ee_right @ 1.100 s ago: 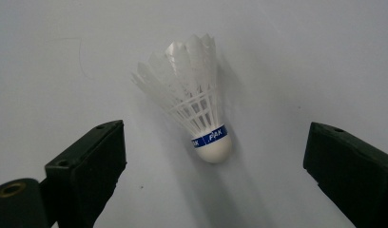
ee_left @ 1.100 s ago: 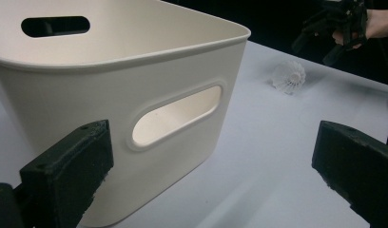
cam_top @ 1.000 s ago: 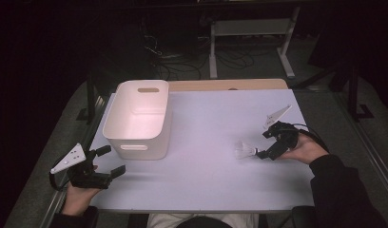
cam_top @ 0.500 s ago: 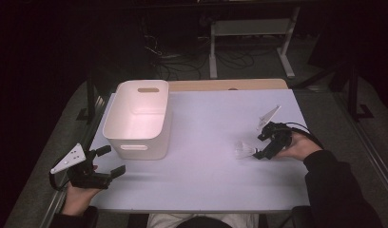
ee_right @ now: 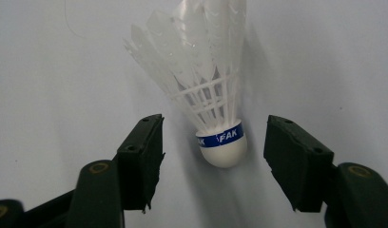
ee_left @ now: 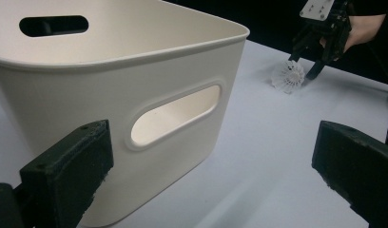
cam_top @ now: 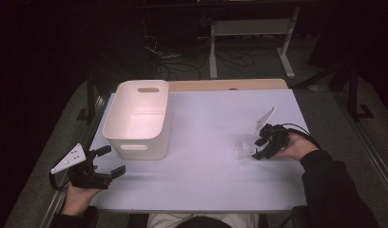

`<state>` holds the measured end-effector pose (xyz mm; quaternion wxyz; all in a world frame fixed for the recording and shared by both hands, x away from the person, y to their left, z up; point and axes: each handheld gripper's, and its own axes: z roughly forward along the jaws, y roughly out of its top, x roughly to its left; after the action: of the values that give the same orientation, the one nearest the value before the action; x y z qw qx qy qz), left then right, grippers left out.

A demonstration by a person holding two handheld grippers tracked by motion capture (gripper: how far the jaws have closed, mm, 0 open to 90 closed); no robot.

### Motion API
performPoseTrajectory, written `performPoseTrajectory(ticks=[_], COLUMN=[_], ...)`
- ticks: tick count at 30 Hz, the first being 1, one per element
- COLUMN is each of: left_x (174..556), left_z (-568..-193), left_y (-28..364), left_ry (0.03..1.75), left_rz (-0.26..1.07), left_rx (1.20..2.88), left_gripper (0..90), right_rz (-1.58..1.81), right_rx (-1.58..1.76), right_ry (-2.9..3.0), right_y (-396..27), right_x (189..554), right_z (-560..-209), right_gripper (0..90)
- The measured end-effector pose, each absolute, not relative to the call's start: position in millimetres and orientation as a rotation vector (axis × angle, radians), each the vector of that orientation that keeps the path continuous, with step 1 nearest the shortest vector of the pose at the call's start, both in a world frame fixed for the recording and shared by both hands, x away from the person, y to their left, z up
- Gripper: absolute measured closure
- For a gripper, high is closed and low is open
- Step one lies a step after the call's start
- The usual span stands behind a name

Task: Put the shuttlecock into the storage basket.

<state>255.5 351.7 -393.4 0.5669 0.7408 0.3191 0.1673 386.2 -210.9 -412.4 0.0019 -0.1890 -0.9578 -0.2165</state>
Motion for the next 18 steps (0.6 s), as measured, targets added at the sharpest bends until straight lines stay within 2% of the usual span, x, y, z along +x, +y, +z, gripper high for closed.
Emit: performPoseTrajectory(ticks=[18], left_x=[255.4], left_z=[-393.2], left_y=[351.9], left_ry=[0.748], left_rz=[0.394], left_rx=[1.743], left_gripper=[0.0], right_rz=[-0.626], right_rx=[-0.564], right_ry=[-3.031], right_y=[-207.9], right_x=[387.1], right_z=[-417.7], right_gripper=[52.3])
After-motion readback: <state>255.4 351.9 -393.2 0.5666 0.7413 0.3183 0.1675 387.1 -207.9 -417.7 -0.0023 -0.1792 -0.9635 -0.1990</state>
